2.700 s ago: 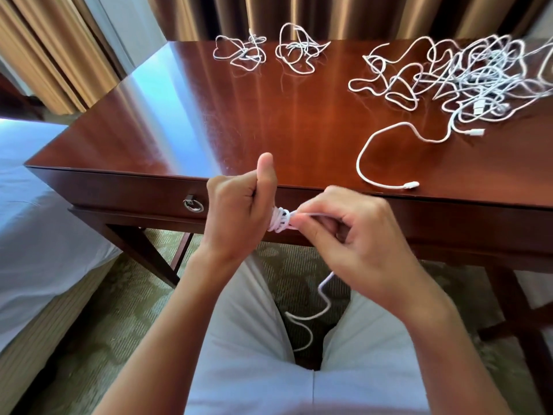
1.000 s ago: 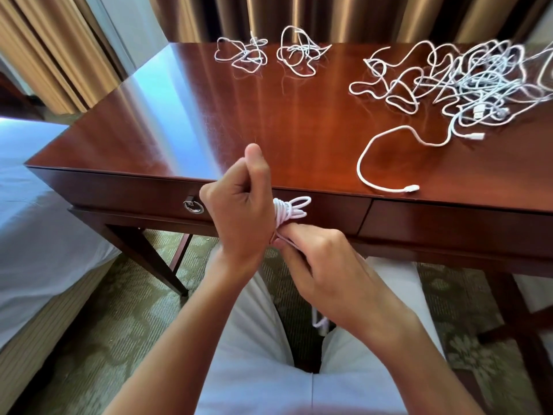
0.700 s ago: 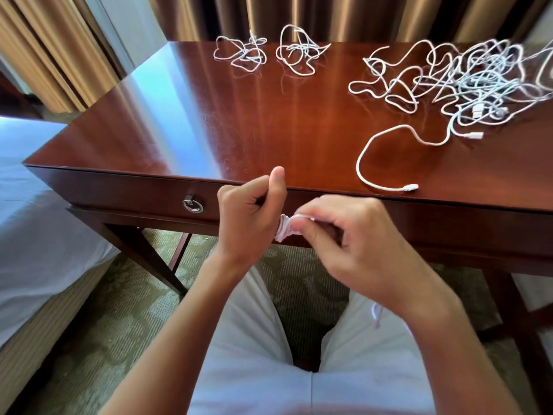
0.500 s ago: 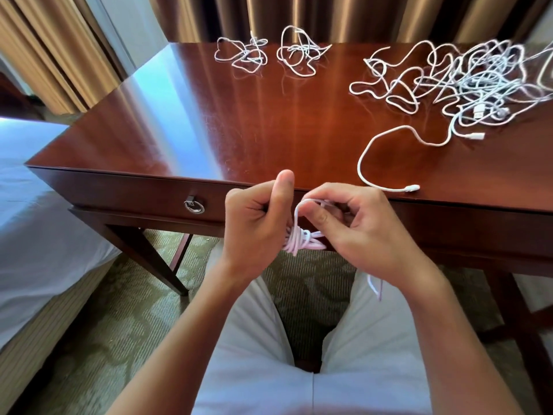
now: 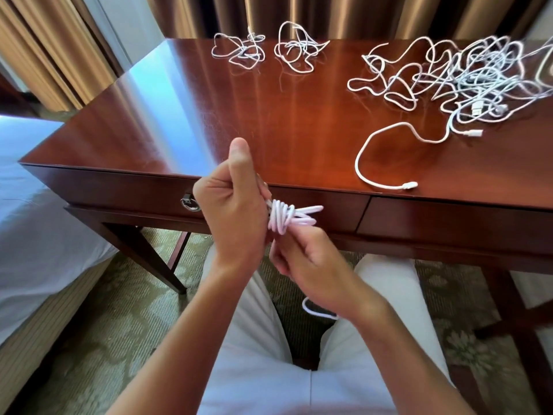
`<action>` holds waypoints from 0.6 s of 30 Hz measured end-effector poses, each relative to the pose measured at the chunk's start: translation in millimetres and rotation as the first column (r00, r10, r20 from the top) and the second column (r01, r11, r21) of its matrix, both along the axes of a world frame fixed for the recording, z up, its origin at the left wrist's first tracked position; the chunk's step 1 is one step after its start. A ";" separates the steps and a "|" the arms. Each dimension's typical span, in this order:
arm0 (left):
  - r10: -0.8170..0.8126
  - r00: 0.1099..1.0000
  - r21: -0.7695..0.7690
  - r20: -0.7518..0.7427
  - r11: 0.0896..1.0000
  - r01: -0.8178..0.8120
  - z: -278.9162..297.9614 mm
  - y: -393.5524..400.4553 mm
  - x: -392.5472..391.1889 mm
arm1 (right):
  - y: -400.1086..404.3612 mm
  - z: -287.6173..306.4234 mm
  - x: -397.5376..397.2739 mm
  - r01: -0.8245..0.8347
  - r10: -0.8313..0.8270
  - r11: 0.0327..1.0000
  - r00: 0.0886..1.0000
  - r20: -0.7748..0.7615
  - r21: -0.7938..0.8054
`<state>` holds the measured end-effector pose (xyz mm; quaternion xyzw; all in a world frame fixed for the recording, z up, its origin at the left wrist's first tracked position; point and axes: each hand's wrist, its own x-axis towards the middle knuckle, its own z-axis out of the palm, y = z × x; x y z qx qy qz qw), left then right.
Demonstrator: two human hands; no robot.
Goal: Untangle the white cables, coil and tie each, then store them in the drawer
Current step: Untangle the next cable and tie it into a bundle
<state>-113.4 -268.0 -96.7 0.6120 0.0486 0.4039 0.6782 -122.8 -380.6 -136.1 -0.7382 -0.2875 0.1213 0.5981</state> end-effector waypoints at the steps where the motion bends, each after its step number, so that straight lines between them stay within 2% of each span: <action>1: 0.060 0.998 0.098 0.011 0.993 -0.061 -1.6 1.1 0.5 | 0.8 0.3 -4.4 0.017 -0.012 0.996 0.998 0.058 -0.086; 3: 0.152 0.986 0.296 0.071 0.940 -0.167 -4.7 6.4 0.5 | -2.3 2.5 -12.7 0.036 0.009 0.959 0.988 0.156 -0.279; 5: 0.185 0.970 0.521 0.156 0.819 -0.240 -6.4 14.9 1.3 | -6.0 10.3 -18.3 0.088 0.036 0.907 0.958 0.283 -0.411; 7: 0.160 0.971 0.663 0.180 0.709 -0.239 -11.5 22.4 3.4 | -10.9 23.9 -18.6 0.130 0.032 0.912 0.924 0.382 -0.389; 8: 0.130 0.978 0.681 0.162 0.703 -0.206 -14.8 24.1 2.7 | -14.5 30.5 -16.5 0.147 0.005 0.930 0.911 0.413 -0.337; 11: 0.014 0.999 0.575 0.044 0.817 -0.037 -20.8 18.7 -3.7 | -25.3 35.7 -1.5 0.209 -0.129 0.971 0.870 0.476 -0.120; 13: -0.058 0.998 0.461 -0.007 0.886 0.055 -17.7 11.5 -7.5 | -24.0 28.3 5.5 0.251 -0.213 0.968 0.869 0.447 -0.026; 16: -0.150 0.988 0.365 -0.041 0.918 0.154 -13.3 4.7 -10.1 | -15.0 15.4 2.6 0.240 -0.240 0.970 0.914 0.326 0.040; 18: -0.206 0.976 0.358 -0.076 0.908 0.220 -13.7 6.4 -12.8 | -11.1 14.2 -1.9 0.222 -0.238 0.971 0.932 0.274 0.087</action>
